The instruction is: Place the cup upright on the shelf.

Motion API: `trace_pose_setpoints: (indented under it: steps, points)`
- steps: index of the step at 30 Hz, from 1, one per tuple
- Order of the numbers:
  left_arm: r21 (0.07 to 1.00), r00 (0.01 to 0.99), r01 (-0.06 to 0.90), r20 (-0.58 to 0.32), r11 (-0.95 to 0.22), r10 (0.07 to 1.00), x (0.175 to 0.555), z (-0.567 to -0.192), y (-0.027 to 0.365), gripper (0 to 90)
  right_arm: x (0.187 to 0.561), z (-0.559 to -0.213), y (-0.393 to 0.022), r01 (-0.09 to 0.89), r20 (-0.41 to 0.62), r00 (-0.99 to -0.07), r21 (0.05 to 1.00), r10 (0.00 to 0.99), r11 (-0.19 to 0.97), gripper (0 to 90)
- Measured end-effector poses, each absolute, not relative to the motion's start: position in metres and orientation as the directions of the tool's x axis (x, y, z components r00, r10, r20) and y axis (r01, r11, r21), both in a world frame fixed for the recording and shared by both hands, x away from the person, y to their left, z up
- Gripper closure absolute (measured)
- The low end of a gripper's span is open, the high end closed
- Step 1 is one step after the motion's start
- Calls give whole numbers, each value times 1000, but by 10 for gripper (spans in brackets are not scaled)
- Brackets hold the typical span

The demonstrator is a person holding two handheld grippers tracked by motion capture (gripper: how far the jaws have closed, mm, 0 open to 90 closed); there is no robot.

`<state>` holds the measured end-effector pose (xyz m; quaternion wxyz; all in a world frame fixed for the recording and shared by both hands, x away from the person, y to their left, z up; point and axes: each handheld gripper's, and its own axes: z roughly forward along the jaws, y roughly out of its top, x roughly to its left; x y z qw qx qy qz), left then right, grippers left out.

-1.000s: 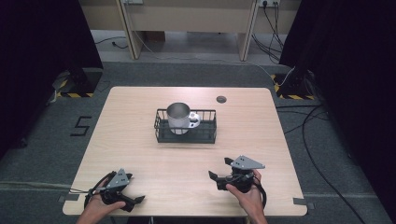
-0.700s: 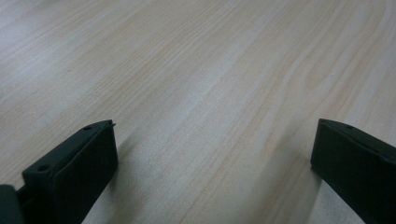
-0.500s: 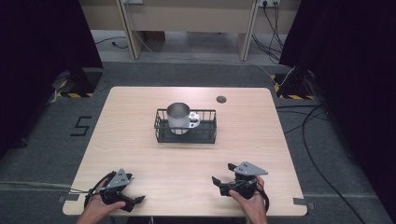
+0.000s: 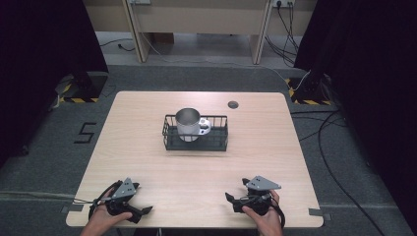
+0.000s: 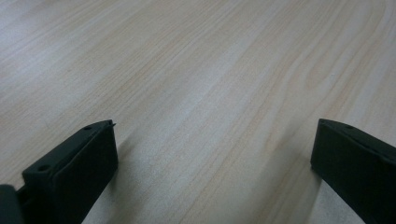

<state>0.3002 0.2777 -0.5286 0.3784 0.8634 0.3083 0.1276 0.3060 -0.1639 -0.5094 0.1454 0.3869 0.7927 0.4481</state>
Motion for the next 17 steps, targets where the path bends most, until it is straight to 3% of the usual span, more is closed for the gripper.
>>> trace_pose_setpoints:
  steps: [17]
  points:
    - [731,778,435,-12,-525,628,300,-529,278,0,302,-519,-162,521,90,-650,775,755,357,155]
